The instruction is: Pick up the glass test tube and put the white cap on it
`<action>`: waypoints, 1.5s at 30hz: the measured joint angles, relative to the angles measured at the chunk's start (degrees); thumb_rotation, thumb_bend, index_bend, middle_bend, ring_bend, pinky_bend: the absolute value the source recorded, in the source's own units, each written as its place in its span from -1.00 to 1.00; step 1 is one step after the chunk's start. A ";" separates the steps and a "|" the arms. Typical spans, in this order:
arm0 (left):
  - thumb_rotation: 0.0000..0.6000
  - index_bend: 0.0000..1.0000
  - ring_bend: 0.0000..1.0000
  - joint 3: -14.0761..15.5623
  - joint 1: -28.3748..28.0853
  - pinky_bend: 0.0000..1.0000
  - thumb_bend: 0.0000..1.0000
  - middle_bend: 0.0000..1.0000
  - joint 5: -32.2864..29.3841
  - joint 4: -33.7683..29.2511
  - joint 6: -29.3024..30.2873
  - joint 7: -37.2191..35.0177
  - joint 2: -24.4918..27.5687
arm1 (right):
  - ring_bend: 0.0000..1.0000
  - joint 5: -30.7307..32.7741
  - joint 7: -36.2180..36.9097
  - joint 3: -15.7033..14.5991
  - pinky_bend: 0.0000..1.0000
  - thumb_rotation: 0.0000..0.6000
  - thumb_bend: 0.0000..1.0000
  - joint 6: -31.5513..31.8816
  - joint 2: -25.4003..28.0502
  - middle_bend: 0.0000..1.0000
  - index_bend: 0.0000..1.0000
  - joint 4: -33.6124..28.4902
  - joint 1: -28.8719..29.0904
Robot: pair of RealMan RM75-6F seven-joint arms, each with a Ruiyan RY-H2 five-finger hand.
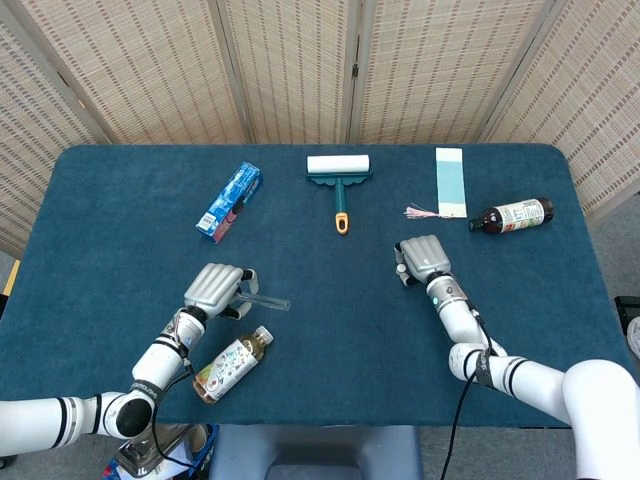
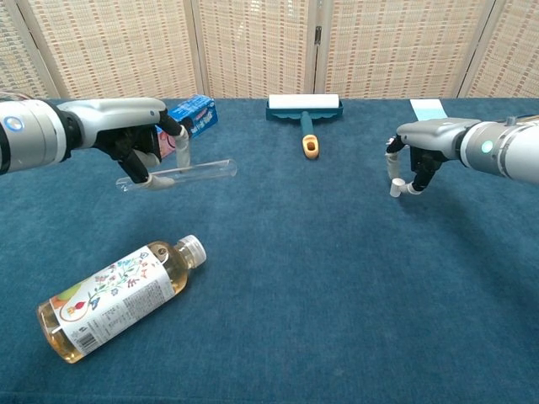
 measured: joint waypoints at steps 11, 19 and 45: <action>1.00 0.34 1.00 0.08 0.20 1.00 -0.27 1.00 0.22 0.38 -0.21 -0.27 -0.17 | 1.00 0.37 -0.17 0.04 1.00 1.00 -0.32 -0.23 -0.34 1.00 -0.02 0.44 0.34; 1.00 0.34 1.00 0.03 0.28 1.00 -0.27 1.00 0.01 0.58 -0.31 -0.35 -0.22 | 1.00 0.65 -0.45 0.03 1.00 1.00 -0.17 -0.22 -0.24 1.00 0.09 0.17 0.56; 1.00 0.37 1.00 -8.59 -4.41 1.00 -0.27 1.00 -11.89 -4.29 -6.83 -9.77 3.23 | 1.00 -20.95 21.38 8.57 1.00 1.00 0.30 11.88 28.61 1.00 0.53 -43.34 -8.35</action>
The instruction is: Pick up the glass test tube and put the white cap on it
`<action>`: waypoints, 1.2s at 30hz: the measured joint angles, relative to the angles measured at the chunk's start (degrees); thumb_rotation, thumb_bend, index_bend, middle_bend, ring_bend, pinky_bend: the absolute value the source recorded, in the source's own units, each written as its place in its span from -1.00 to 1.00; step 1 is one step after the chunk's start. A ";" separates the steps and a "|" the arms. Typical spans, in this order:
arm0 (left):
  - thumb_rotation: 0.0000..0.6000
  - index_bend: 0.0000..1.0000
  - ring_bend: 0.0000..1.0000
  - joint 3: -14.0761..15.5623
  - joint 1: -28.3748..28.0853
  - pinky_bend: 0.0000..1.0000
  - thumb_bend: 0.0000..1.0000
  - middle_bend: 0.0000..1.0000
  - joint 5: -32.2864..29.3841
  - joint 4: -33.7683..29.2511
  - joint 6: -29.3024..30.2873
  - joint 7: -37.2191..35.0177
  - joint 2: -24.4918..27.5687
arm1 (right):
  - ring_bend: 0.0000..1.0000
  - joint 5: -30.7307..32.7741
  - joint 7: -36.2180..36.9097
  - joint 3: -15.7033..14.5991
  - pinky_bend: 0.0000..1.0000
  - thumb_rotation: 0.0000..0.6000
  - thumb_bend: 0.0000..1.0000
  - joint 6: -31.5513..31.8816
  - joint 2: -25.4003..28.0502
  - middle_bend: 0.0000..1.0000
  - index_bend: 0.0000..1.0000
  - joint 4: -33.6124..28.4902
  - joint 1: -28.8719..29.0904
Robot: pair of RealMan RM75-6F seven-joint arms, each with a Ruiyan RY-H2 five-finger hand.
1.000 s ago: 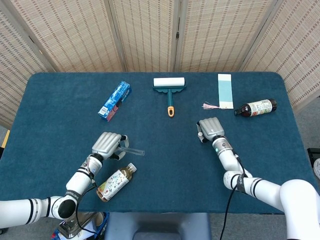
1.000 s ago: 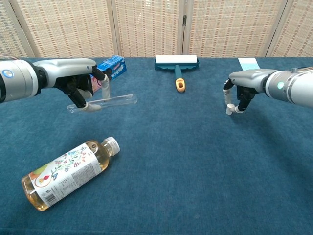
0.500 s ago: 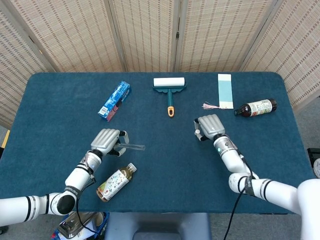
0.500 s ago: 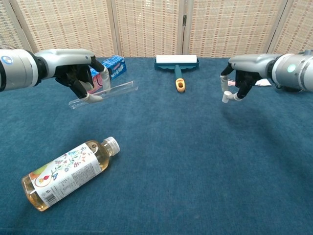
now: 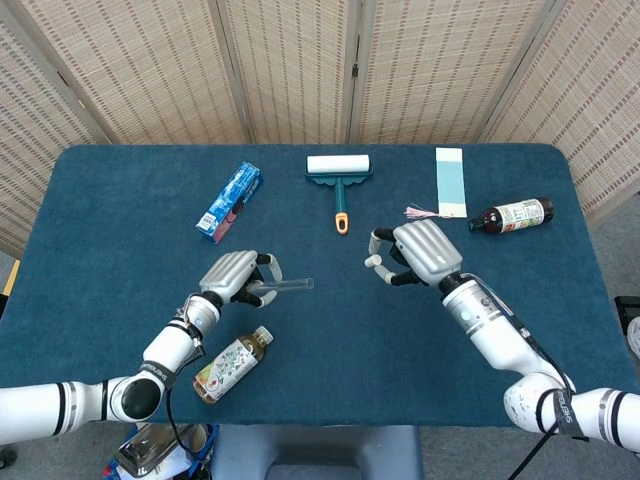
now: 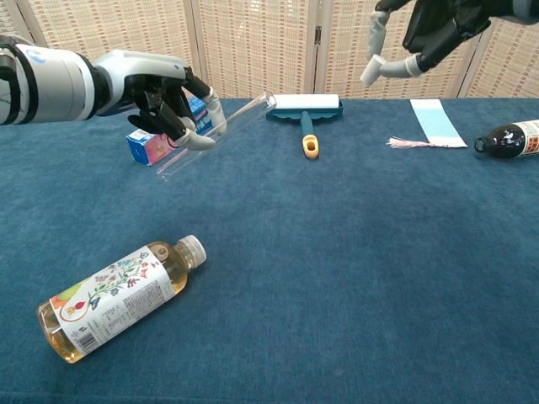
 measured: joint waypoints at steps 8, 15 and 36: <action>1.00 0.37 1.00 -1.69 -1.28 1.00 -0.27 1.00 -2.53 -0.86 -2.02 -4.36 0.00 | 1.00 -7.50 6.07 0.30 1.00 1.00 0.31 2.80 1.21 1.00 0.53 -3.54 -1.95; 1.00 0.37 1.00 -2.29 -1.73 1.00 -0.27 1.00 -3.13 -1.25 -3.14 -7.23 0.10 | 1.00 -9.72 7.96 0.21 1.00 1.00 0.32 4.02 0.39 1.00 0.53 -3.61 -1.97; 1.00 0.37 1.00 -2.04 -2.85 1.00 -0.27 1.00 -1.97 -2.27 -3.51 -11.61 0.74 | 1.00 -10.25 7.44 -0.19 1.00 1.00 0.34 4.70 -2.21 1.00 0.53 -3.17 -0.38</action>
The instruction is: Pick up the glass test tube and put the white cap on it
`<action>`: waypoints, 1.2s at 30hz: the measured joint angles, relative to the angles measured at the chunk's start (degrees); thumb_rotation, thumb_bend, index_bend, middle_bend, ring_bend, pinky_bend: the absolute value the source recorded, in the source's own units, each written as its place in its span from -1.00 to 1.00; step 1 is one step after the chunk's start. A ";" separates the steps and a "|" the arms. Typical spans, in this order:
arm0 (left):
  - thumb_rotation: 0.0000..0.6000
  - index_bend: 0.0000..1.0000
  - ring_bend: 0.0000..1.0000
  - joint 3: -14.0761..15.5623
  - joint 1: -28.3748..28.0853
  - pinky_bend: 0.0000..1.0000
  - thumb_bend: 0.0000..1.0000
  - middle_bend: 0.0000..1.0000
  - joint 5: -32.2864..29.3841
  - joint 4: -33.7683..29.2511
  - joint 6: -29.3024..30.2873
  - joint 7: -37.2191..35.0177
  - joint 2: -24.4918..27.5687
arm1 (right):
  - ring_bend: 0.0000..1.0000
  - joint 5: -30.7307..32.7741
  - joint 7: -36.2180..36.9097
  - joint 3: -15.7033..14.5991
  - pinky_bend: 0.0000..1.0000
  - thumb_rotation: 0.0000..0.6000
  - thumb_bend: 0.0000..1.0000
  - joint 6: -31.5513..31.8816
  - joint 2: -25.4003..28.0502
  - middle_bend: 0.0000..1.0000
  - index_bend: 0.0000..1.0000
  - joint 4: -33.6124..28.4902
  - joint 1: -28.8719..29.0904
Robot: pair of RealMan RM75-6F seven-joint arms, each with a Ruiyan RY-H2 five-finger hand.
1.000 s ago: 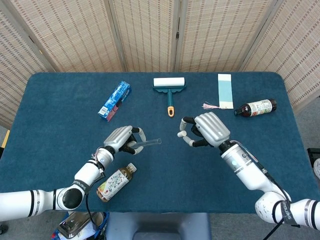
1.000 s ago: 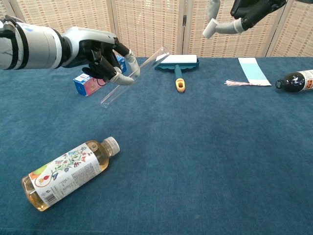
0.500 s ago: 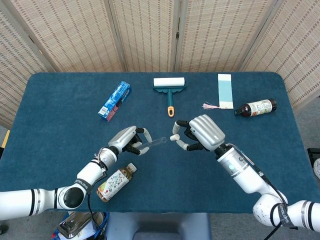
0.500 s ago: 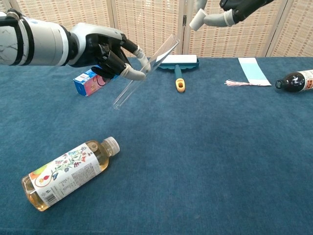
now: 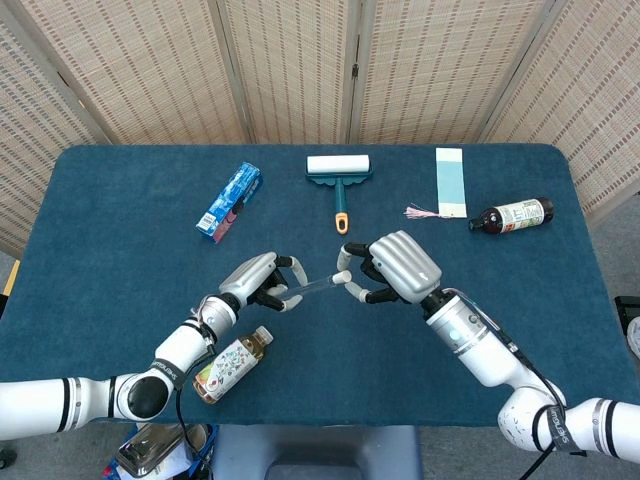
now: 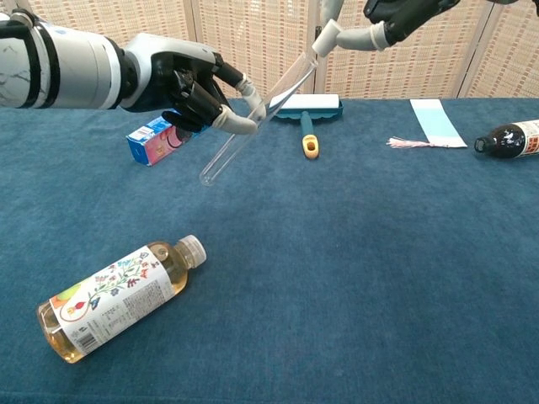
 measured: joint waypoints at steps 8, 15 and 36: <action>1.00 0.37 1.00 0.51 -0.61 1.00 -0.27 1.00 -0.20 -0.09 0.33 -0.35 -0.03 | 1.00 0.27 -0.90 -0.31 1.00 1.00 0.35 -0.04 -0.80 1.00 0.53 0.27 0.53; 1.00 0.37 1.00 0.91 -1.10 1.00 -0.27 1.00 -0.45 -0.22 0.53 -0.32 0.17 | 1.00 0.59 -1.19 -0.38 1.00 1.00 0.36 -0.25 -1.15 1.00 0.53 0.44 0.95; 1.00 0.37 1.00 1.32 -2.53 1.00 -0.27 1.00 -1.69 -0.60 0.00 -0.81 1.09 | 1.00 2.09 -3.30 -0.57 1.00 1.00 0.37 -1.09 -3.53 1.00 0.55 1.89 2.82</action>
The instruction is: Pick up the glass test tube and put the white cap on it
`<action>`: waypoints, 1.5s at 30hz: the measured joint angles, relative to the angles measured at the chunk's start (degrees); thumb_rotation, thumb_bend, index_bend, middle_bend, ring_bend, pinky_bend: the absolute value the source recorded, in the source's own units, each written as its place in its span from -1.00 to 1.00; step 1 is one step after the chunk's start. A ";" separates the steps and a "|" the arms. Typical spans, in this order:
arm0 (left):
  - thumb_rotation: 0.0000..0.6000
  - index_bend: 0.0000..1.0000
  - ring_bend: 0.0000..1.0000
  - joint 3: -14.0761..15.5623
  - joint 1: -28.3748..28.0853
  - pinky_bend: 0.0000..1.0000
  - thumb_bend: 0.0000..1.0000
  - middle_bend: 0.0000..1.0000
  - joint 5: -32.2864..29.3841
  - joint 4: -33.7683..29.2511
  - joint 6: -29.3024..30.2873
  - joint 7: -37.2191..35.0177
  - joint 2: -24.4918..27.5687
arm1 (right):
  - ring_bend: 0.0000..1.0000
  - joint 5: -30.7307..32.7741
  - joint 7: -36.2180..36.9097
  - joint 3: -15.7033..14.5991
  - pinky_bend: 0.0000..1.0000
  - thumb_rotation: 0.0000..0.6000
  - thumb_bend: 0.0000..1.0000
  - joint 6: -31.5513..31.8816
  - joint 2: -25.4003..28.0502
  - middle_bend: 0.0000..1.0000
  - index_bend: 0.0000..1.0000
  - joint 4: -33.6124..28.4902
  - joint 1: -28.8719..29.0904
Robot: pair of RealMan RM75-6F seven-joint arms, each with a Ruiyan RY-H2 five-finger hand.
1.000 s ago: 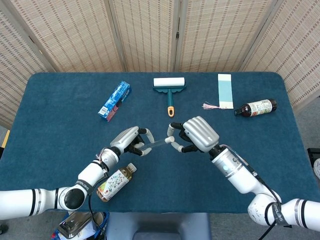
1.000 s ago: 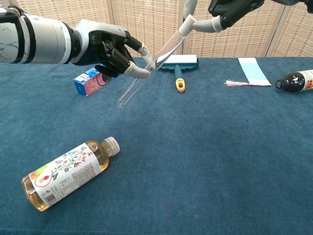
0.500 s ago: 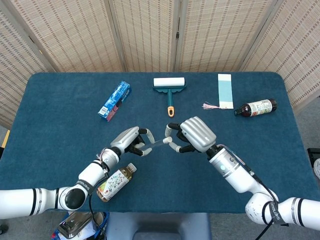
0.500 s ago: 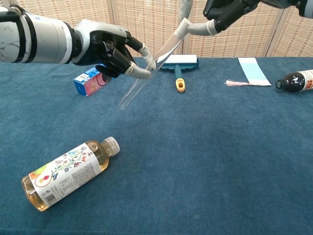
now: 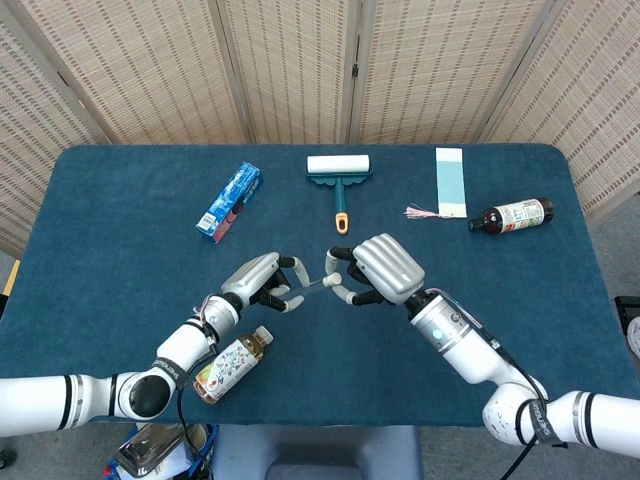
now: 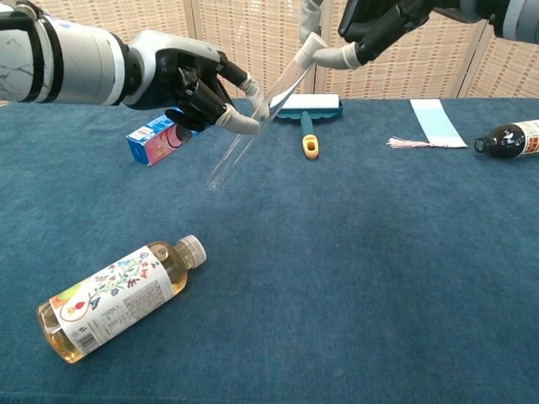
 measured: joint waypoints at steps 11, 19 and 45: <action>1.00 0.37 1.00 0.88 -0.46 1.00 -0.27 1.00 -0.20 0.49 0.11 0.24 -0.24 | 1.00 0.46 -0.18 0.02 1.00 1.00 -0.12 0.41 -0.53 1.00 0.45 0.76 0.16; 1.00 0.37 1.00 1.27 -0.63 1.00 -0.27 1.00 -0.19 0.90 0.26 0.37 -0.51 | 1.00 0.86 -0.15 0.06 1.00 1.00 -0.85 0.52 -1.05 1.00 -0.05 1.21 0.30; 1.00 0.37 1.00 8.41 -2.92 1.00 -0.27 1.00 0.32 7.65 8.41 15.53 -6.56 | 1.00 -1.87 3.44 -0.67 1.00 1.00 -1.00 7.49 9.12 1.00 -0.24 -1.49 -7.40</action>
